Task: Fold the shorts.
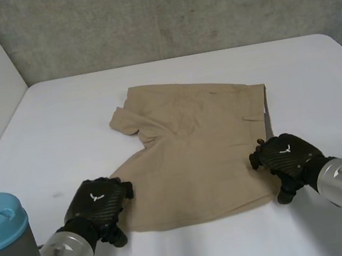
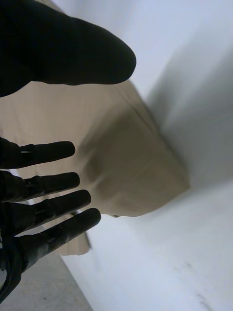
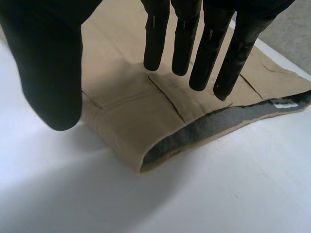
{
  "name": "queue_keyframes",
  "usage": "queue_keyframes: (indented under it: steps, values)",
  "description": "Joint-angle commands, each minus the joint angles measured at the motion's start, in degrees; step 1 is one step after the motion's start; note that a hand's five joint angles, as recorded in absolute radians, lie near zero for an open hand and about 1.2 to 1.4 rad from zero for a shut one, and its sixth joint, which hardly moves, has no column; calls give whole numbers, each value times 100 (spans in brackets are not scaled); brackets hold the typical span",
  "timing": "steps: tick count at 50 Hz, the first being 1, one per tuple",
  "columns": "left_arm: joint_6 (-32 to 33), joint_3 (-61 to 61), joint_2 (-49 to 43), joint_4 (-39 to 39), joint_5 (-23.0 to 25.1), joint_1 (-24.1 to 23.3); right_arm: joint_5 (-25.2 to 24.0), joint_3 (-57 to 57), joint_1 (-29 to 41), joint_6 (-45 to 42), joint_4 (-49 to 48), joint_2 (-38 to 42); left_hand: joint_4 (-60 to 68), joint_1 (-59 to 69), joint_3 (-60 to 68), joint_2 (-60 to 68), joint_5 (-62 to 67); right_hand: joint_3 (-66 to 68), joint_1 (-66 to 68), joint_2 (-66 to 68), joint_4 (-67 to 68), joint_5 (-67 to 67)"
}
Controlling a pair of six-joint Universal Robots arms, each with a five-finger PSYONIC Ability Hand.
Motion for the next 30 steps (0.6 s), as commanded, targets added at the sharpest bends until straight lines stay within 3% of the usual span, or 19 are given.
queue_keyframes:
  steps: [1, 7, 11, 13, 14, 22, 30]
  values:
    - [3, -133, -25, 23, -6, 194, 51, 204, -2, -47, -650, 252, 484, 516, 503, 506, 478, 845, 1281, 850, 861, 983]
    - [-6, -150, -113, 23, -15, 291, 60, 160, -2, -82, -685, 384, 434, 466, 453, 455, 428, 1347, 1783, 1352, 1364, 1485]
    - [-6, -142, -227, 50, -6, 353, 60, 160, -2, -82, -843, 402, 333, 365, 352, 354, 327, 3045, 3481, 3050, 3062, 3183]
    - [3, -133, -306, 67, -6, 362, 60, 160, -2, -82, -966, 402, 316, 348, 335, 337, 310, 4791, 5227, 4796, 4808, 4929]
    - [3, -133, -323, 76, -6, 362, 60, 160, -2, -82, -1010, 402, 316, 348, 335, 337, 310, 5042, 5478, 5047, 5059, 5180]
    - [-6, -80, -570, 331, -6, 335, 139, 134, -2, 32, -1143, 349, 299, 331, 318, 321, 293, 5045, 5481, 5050, 5061, 5182]
    - [20, 43, -921, 727, -24, 326, 534, 46, 7, 313, -1116, 340, 333, 365, 351, 354, 327, 5045, 5481, 5050, 5061, 5182]
